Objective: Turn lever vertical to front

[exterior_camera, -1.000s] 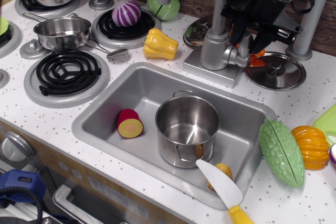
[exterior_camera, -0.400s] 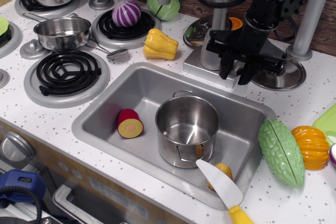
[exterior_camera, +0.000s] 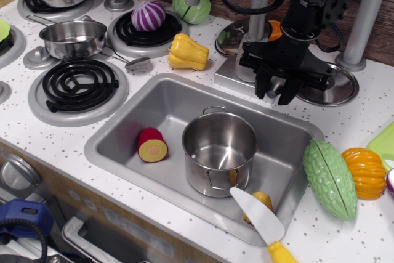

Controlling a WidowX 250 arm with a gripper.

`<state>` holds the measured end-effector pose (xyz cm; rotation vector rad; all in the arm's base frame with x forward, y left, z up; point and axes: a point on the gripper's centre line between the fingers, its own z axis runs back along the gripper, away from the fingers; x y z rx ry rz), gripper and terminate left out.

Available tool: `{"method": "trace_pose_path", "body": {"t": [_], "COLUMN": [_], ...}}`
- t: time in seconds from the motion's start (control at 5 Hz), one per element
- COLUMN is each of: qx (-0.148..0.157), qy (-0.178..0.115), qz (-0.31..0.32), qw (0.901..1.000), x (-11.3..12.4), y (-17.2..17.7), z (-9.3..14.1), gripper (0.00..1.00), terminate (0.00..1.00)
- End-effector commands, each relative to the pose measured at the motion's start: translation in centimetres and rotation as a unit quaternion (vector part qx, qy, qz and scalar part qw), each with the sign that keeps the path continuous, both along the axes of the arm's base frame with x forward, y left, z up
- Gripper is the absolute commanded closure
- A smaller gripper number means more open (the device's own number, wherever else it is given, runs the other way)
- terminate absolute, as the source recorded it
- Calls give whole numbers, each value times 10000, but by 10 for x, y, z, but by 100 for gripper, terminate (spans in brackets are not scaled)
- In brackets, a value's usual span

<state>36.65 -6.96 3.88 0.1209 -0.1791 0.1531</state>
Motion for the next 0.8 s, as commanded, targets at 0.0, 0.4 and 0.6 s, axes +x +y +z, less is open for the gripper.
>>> {"method": "trace_pose_path", "body": {"t": [0.0,0.4,0.6], "qx": [270,312,323], "qy": [127,353,317], "qz": [42,379,430], "qw": [9995,9982,9981], "x": [4,-17,-22], "y": [-11,-21,-24], "z": [45,65,65], "gripper": [0,0,0], "terminate": [0,0,100]}}
